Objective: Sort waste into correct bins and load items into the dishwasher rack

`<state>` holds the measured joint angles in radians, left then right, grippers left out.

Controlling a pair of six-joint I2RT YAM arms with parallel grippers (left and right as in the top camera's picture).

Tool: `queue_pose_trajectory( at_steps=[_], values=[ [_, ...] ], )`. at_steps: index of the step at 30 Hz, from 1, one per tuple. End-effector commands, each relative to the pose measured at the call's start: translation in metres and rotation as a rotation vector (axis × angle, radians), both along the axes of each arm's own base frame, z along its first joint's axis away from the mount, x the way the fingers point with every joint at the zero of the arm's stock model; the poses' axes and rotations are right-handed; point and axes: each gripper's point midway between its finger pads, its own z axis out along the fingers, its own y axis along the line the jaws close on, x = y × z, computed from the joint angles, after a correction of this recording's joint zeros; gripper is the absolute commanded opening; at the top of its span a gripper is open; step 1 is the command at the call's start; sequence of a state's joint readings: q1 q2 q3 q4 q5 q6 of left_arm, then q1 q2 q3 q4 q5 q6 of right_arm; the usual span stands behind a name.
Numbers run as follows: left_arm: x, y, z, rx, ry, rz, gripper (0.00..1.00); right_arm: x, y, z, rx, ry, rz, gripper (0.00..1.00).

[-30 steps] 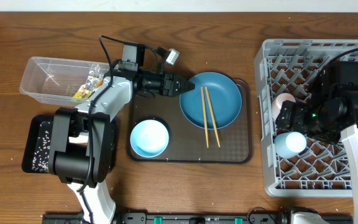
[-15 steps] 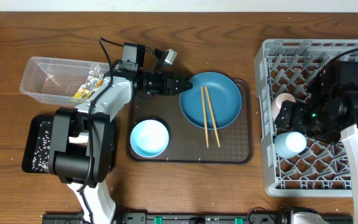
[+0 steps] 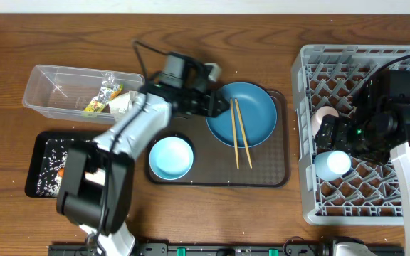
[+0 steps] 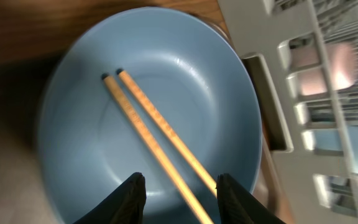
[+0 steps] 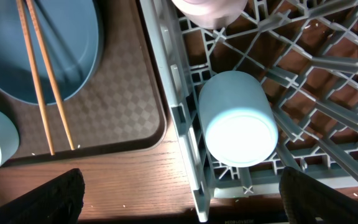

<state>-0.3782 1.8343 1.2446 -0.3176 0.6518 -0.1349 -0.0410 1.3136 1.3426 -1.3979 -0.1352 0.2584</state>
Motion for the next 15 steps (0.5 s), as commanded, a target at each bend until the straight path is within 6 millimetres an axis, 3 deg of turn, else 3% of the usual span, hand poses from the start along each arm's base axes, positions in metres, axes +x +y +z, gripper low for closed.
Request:
queue_pose_trajectory(
  at_steps=[1,7,15],
  values=[
    [0.010,0.007,-0.009,0.238,-0.117,0.116,0.41,0.002,0.001,0.007,0.000,-0.025,0.015,0.99],
    [0.003,-0.008,-0.012,0.320,-0.160,0.157,0.41,0.002,0.001,0.007,0.000,-0.025,0.015,0.99],
    [0.006,-0.004,-0.012,0.320,-0.156,0.169,0.41,0.002,0.001,0.007,0.000,-0.025,0.015,0.99]
  ],
)
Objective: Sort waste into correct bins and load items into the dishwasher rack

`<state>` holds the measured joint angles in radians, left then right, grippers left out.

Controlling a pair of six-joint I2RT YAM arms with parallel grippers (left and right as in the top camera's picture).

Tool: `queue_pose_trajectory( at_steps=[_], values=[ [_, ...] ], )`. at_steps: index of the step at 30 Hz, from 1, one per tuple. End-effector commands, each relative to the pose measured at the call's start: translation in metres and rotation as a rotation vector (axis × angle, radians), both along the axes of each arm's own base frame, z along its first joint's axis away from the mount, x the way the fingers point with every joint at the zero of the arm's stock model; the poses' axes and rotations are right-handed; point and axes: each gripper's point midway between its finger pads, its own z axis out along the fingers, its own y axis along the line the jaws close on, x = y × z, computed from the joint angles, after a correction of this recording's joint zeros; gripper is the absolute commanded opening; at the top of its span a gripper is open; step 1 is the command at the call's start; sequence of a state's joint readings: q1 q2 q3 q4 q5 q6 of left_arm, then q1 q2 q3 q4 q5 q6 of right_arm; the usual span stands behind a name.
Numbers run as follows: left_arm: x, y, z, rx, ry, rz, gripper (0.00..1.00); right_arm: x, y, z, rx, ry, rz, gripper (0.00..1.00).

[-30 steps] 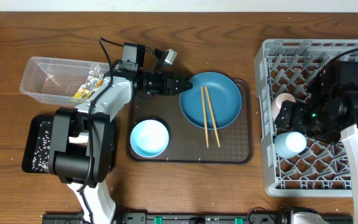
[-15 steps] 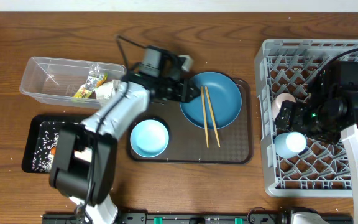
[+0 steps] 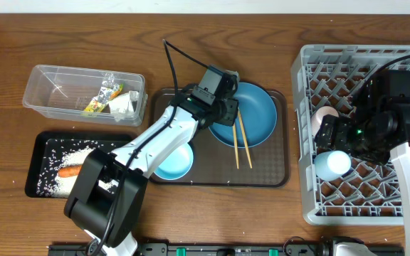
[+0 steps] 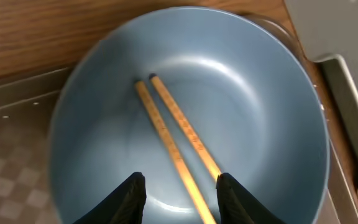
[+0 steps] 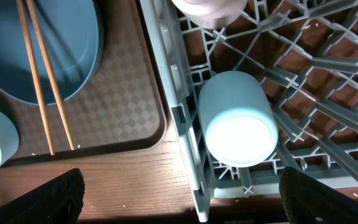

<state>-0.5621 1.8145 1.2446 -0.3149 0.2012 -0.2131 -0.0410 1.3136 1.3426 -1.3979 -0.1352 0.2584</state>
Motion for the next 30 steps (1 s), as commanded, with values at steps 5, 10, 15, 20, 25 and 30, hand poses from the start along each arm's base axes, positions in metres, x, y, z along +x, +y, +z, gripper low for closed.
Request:
queue_pose_trajectory(
  at_steps=[5,10,15,20,25,30],
  values=[
    [0.008,0.012,0.002,0.021,-0.013,0.047,0.41,0.002,0.001,0.007,0.000,-0.025,0.015,0.99],
    [0.009,0.012,0.002,0.018,-0.018,0.048,0.41,0.002,0.001,0.007,0.000,-0.025,0.015,0.99],
    [0.009,0.011,0.003,0.017,-0.020,0.047,0.41,0.002,0.001,0.007,0.000,-0.025,0.015,0.99],
    [0.010,0.011,0.003,0.015,-0.023,0.048,0.41,0.004,0.001,0.007,0.000,-0.031,0.015,0.99],
    [0.010,0.011,0.003,0.015,-0.023,0.048,0.41,0.004,0.003,0.007,0.010,-0.034,0.013,0.99],
    [0.010,0.011,0.004,0.013,-0.025,0.048,0.41,-0.008,0.003,-0.005,0.012,0.029,0.014,0.99]
  ],
)
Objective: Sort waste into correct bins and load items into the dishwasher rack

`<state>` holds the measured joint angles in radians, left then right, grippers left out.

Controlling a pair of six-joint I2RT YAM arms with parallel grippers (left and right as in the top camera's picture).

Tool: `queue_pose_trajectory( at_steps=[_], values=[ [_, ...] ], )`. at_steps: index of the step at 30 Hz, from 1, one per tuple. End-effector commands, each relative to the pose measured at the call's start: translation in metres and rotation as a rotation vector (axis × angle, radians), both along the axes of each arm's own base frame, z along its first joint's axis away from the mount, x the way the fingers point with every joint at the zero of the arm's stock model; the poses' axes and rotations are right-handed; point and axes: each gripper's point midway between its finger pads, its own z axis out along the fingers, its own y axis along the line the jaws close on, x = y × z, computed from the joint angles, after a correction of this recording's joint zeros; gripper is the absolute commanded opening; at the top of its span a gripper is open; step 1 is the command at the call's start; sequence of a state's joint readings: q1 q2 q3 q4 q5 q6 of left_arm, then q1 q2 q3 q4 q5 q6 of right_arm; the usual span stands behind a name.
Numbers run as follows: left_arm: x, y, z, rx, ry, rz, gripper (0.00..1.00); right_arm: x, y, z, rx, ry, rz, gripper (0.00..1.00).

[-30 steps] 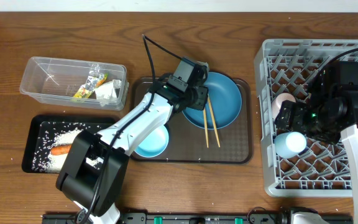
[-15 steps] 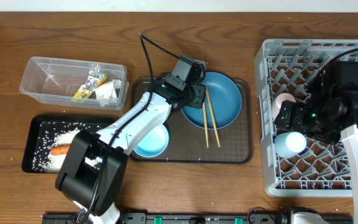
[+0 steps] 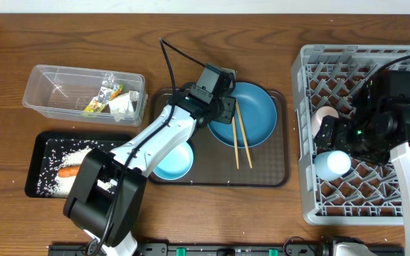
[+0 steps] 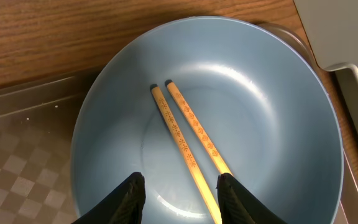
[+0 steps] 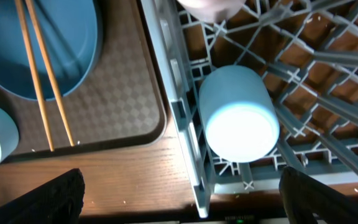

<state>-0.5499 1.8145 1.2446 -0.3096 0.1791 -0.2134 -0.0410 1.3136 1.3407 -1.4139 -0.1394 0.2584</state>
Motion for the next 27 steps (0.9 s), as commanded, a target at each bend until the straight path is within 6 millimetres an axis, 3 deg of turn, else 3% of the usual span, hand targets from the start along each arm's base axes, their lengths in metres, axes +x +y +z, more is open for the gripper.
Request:
queue_pose_trajectory(
  at_steps=[1,6,8,13,19,21,22,27],
  values=[
    [0.004,0.004,0.003,0.000,-0.012,0.023,0.41,-0.006,0.002,-0.008,0.008,0.022,0.013,0.91],
    [0.004,0.004,0.003,0.000,-0.012,0.023,0.42,-0.014,0.005,-0.033,0.026,0.074,0.015,0.38],
    [0.004,0.004,0.003,0.000,-0.012,0.023,0.41,-0.015,0.006,-0.044,0.032,0.085,0.016,0.29],
    [0.004,0.004,0.003,0.000,-0.012,0.023,0.42,-0.016,0.000,-0.075,-0.007,0.095,0.010,0.24],
    [0.004,0.004,0.003,0.000,-0.012,0.023,0.42,-0.014,-0.011,-0.102,-0.068,0.079,-0.006,0.26],
    [0.004,0.004,0.003,0.000,-0.012,0.023,0.42,-0.014,-0.011,-0.104,-0.068,0.079,-0.007,0.22],
    [0.004,0.004,0.003,0.000,-0.012,0.023,0.42,-0.013,-0.011,-0.104,-0.068,0.078,-0.006,0.13],
    [0.004,0.004,0.003,0.000,-0.012,0.023,0.42,-0.006,-0.010,-0.076,-0.058,0.056,-0.006,0.09]
  ],
)
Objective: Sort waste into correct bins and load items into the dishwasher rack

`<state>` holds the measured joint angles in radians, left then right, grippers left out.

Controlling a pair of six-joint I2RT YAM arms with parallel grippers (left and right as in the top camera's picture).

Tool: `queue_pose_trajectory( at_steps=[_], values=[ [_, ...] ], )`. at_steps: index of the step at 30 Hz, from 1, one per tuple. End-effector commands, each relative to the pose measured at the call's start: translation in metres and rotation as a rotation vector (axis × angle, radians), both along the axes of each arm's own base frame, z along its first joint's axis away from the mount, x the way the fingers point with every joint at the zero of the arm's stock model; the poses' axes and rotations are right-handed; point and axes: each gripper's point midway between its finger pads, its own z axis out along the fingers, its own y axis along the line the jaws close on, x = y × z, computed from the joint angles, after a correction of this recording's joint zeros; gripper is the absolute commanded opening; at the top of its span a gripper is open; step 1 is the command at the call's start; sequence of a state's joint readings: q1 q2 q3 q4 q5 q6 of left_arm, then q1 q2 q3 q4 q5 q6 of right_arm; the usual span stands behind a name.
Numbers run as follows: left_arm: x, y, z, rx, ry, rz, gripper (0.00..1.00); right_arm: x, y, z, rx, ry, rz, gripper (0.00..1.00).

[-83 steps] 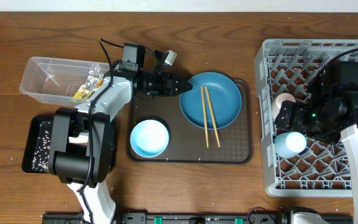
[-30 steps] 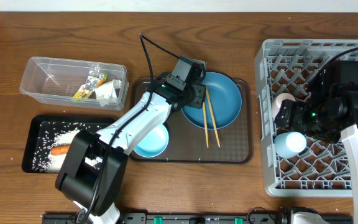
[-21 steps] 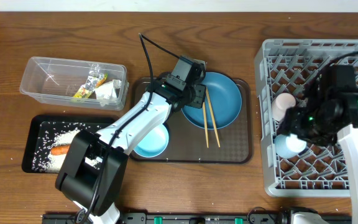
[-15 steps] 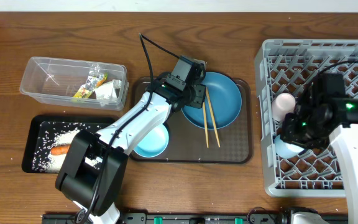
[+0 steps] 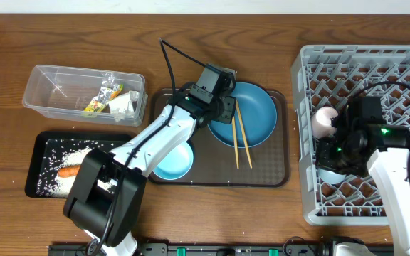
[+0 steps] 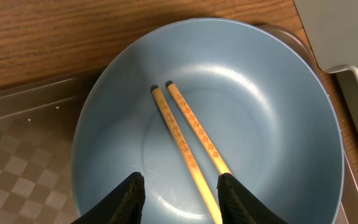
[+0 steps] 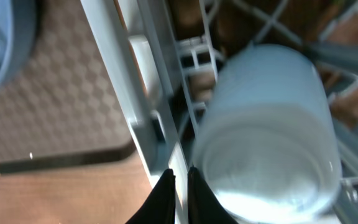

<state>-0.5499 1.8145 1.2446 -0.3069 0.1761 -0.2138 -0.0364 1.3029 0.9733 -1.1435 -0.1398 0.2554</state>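
Note:
Two wooden chopsticks lie across the blue plate on the brown tray. My left gripper hangs open just above the plate, and the chopsticks run between its fingers. In the dishwasher rack a light blue cup lies on its side at the left wall. My right gripper is shut, low against that wall right beside the cup, with nothing but a strip of the rack's rim showing at its tips. A pink cup sits in the rack behind it.
A small blue bowl stands on the tray's left end. The clear bin with wrappers is at the back left. In front of it is a black tray with rice and a carrot. The right arm covers the rack's left middle.
My right gripper was wide open above the light blue cup. Now it is shut and much lower, close against the cup and the rack's left wall. The left gripper has not moved.
My left gripper stood open at the plate's left side, then over the plate's rim, then over the chopsticks' far ends, where it stays. My right gripper hung open over the light blue cup in the rack at each earlier moment. Now it is low and shut.

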Motion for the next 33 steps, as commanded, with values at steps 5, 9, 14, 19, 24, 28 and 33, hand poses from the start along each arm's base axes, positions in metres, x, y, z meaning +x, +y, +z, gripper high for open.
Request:
queue_pose_trajectory(
  at_steps=[5,9,14,19,24,28,33],
  values=[
    [0.003,0.004,0.003,0.000,-0.008,0.021,0.42,0.016,-0.012,0.061,-0.064,-0.070,-0.008,0.14],
    [0.003,0.004,0.003,0.000,-0.008,0.021,0.42,0.011,-0.014,0.077,-0.075,-0.058,-0.010,0.21],
    [0.003,0.004,0.003,0.000,-0.008,0.021,0.42,-0.003,-0.031,0.061,-0.170,0.014,-0.079,0.19],
    [0.003,0.004,0.003,0.000,-0.008,0.021,0.42,-0.011,-0.034,0.027,-0.186,0.058,-0.117,0.19],
    [0.003,0.004,0.003,0.000,-0.009,0.021,0.42,-0.014,-0.035,-0.005,-0.188,0.070,-0.164,0.21],
    [0.003,0.004,0.003,0.000,-0.008,0.021,0.42,-0.015,-0.038,-0.014,-0.204,0.068,-0.178,0.19],
    [0.004,0.005,0.003,0.000,-0.008,0.025,0.42,-0.011,-0.038,-0.005,-0.203,0.056,-0.179,0.15]
  ],
)
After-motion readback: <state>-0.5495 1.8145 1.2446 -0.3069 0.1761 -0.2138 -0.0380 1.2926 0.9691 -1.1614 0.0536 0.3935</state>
